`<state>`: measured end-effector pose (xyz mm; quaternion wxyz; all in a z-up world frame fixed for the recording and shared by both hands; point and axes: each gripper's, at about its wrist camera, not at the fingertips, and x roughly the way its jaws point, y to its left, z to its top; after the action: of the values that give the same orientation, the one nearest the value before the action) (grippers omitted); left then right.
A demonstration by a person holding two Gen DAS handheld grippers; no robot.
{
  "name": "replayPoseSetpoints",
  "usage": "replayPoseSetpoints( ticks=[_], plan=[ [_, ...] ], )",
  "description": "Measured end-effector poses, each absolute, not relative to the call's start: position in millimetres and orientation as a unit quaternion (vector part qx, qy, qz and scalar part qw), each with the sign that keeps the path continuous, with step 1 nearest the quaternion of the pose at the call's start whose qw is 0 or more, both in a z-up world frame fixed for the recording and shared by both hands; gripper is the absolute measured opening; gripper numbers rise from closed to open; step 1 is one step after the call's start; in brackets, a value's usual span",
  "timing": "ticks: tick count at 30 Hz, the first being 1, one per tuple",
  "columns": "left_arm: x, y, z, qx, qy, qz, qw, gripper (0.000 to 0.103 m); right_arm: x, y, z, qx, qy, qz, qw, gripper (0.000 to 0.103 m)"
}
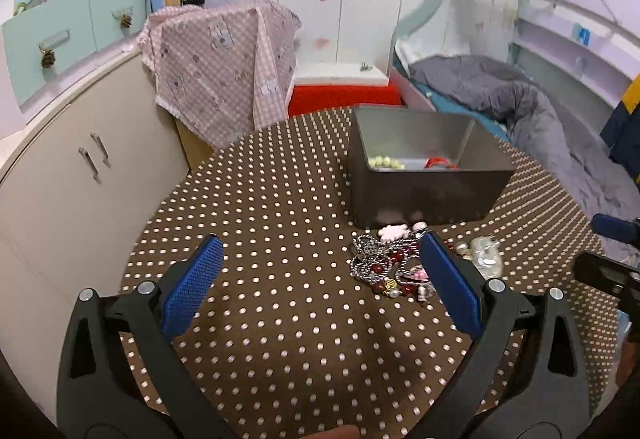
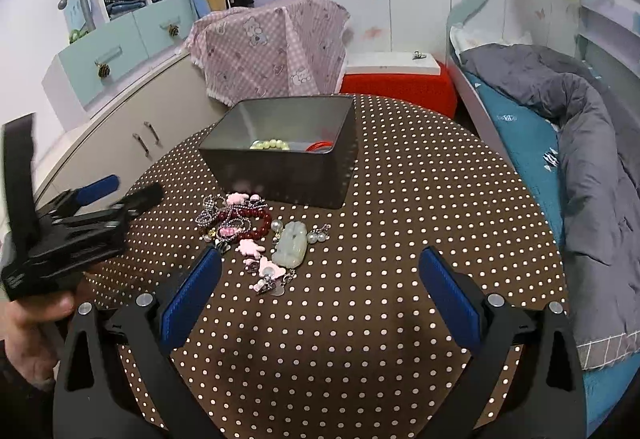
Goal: Organize jewelry
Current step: 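Open both tools and withdraw them from the box toward the pile, then close the left tool on the silver chain necklace in the pile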
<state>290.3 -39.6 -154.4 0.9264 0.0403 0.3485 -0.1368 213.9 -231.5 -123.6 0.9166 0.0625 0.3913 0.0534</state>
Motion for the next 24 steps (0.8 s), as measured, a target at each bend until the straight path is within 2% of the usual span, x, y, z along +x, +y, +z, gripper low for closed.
replayPoseSetpoints(
  ticks=[5, 7, 9, 10, 11, 14, 16, 17, 19, 24],
  plan=[
    [313, -49, -179, 0.053, 0.384, -0.138, 0.911, 0.078, 222, -229, -133, 0.060, 0.405, 0.058, 0.910, 0.095],
    [319, -53, -187, 0.058, 0.394, -0.139, 0.907, 0.075, 223, -230, -138, 0.061, 0.411, 0.061, 0.908, 0.095],
    [322, -57, -193, 0.059, 0.406, -0.147, 0.900, 0.065, 224, -228, -141, 0.060, 0.414, 0.064, 0.906, 0.095],
    [322, -57, -194, 0.054, 0.408, -0.155, 0.898, 0.057, 224, -227, -143, 0.060, 0.416, 0.066, 0.905, 0.095],
    [321, -58, -194, 0.048, 0.409, -0.168, 0.896, 0.038, 224, -226, -144, 0.060, 0.417, 0.069, 0.904, 0.095],
    [320, -62, -192, 0.044, 0.410, -0.195, 0.890, 0.013, 226, -222, -150, 0.058, 0.423, 0.076, 0.901, 0.095],
    [318, -64, -191, 0.048, 0.407, -0.202, 0.890, 0.012, 226, -219, -152, 0.055, 0.424, 0.082, 0.900, 0.094],
    [316, -63, -189, 0.044, 0.405, -0.207, 0.889, 0.006, 226, -217, -153, 0.053, 0.425, 0.084, 0.900, 0.093],
    [312, -59, -184, 0.034, 0.397, -0.210, 0.893, 0.002, 226, -212, -156, 0.047, 0.428, 0.089, 0.898, 0.088],
    [300, -46, -167, 0.028, 0.375, -0.221, 0.900, 0.002, 229, -203, -166, 0.043, 0.441, 0.099, 0.891, 0.073]
  ],
)
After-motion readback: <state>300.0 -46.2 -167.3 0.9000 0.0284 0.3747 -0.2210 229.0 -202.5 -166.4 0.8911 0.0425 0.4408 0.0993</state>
